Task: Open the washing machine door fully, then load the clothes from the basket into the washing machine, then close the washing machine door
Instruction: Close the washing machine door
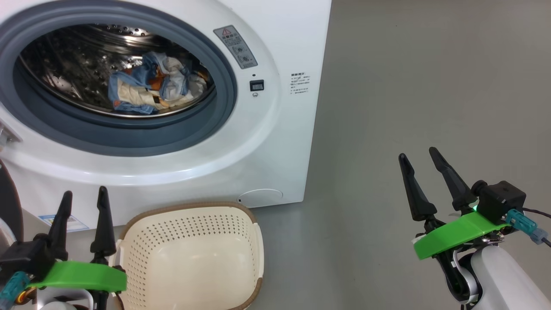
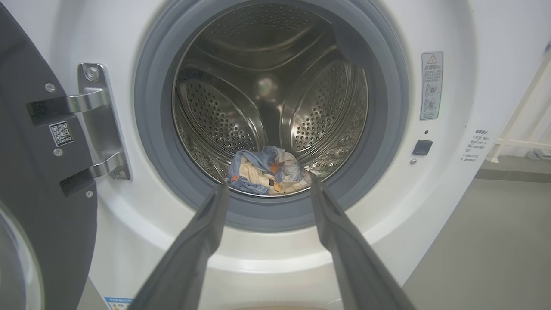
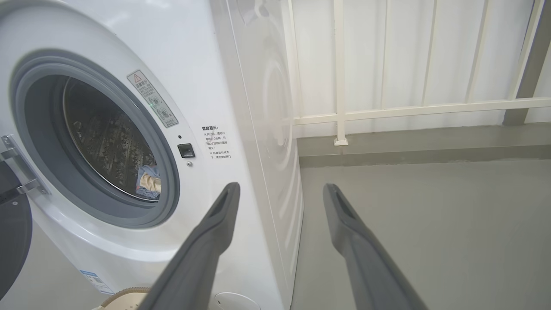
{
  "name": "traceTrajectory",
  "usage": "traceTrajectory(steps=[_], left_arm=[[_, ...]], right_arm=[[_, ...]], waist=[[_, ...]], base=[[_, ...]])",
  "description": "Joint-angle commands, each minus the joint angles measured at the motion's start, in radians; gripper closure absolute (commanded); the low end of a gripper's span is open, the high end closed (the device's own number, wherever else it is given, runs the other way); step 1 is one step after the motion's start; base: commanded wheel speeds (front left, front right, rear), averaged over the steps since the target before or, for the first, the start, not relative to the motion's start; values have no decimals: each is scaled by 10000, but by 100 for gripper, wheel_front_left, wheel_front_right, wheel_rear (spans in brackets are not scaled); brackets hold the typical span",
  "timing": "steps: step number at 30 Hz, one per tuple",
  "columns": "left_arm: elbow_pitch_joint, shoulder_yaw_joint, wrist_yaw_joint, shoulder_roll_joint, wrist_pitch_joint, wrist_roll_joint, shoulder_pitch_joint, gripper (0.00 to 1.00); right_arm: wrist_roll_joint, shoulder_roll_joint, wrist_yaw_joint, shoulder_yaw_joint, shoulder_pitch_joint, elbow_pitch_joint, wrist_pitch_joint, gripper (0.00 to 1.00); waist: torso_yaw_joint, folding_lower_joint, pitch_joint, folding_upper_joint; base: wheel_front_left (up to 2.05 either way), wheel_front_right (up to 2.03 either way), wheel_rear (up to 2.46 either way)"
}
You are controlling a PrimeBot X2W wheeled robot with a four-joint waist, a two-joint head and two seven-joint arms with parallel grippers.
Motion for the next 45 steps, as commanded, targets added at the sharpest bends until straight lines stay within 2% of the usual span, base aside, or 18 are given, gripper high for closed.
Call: traceTrajectory(steps=[1,27,45], left_arm=[[-231,426,-34,225,-62,151,-127,0],[66,766,-361,-131,-63,431,-237,0],[107,918,-507,-350,-63,471,-248,0]], right_arm=[[94,-105,44,177,-66,-243,-80,0],[142,-89,44,301,-105,-126,-80,0],[160,-85,44,237,-106,-69,-80,0]], waist=[[-4,0,2,0],[-62,0,-5,0],[17,0,-45,0]], base=[[0,0,0],[-7,7,0],[-152,152,0]])
